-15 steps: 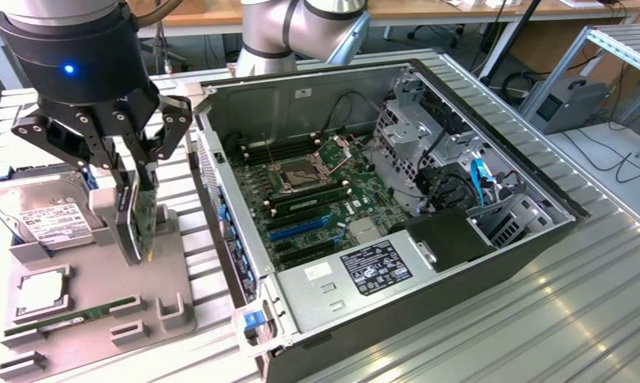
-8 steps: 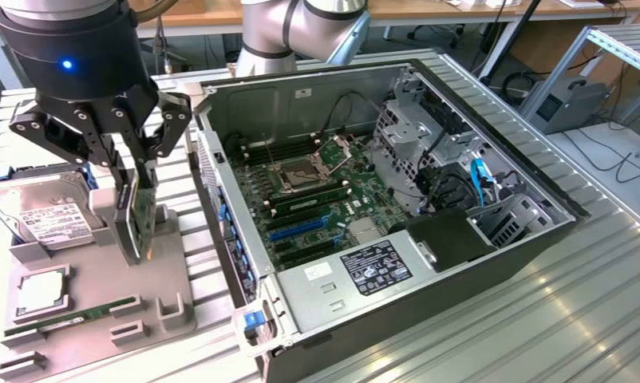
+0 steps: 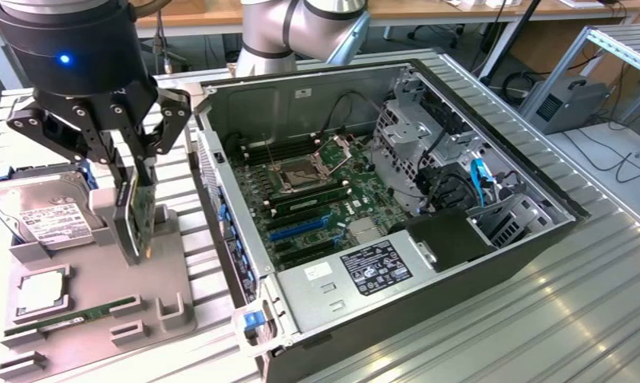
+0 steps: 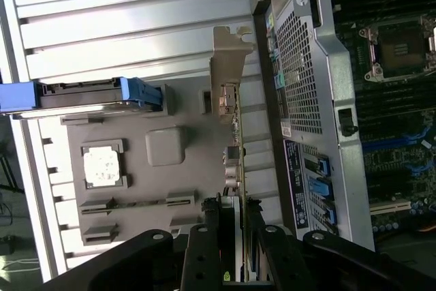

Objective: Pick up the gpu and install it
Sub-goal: 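Pick up the gpu and move the gpu toward the slot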

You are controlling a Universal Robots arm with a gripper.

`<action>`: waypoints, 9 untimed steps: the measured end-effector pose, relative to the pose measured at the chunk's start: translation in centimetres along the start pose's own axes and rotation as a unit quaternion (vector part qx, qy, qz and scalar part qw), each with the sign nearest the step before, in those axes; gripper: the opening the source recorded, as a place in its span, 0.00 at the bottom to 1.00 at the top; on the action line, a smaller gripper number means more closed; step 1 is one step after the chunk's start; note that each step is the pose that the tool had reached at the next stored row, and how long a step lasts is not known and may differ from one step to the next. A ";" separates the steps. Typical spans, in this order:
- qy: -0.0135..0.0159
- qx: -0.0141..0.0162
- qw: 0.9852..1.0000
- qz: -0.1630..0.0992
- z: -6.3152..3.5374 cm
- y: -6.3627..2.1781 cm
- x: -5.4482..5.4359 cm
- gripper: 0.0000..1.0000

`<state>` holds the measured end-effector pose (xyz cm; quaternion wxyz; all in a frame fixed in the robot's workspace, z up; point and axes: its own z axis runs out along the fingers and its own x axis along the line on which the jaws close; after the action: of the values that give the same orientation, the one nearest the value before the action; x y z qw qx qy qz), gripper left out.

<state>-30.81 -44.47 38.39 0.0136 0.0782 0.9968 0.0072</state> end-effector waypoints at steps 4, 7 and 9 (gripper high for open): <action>0.000 0.000 1.000 0.000 -0.13 0.00 0.0 0.27; 0.000 0.000 1.000 0.000 -0.22 0.00 0.0 0.27; 0.000 0.000 1.000 0.000 -0.28 0.01 0.0 0.27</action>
<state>-30.81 -44.47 38.67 0.0136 0.0783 0.9968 0.0072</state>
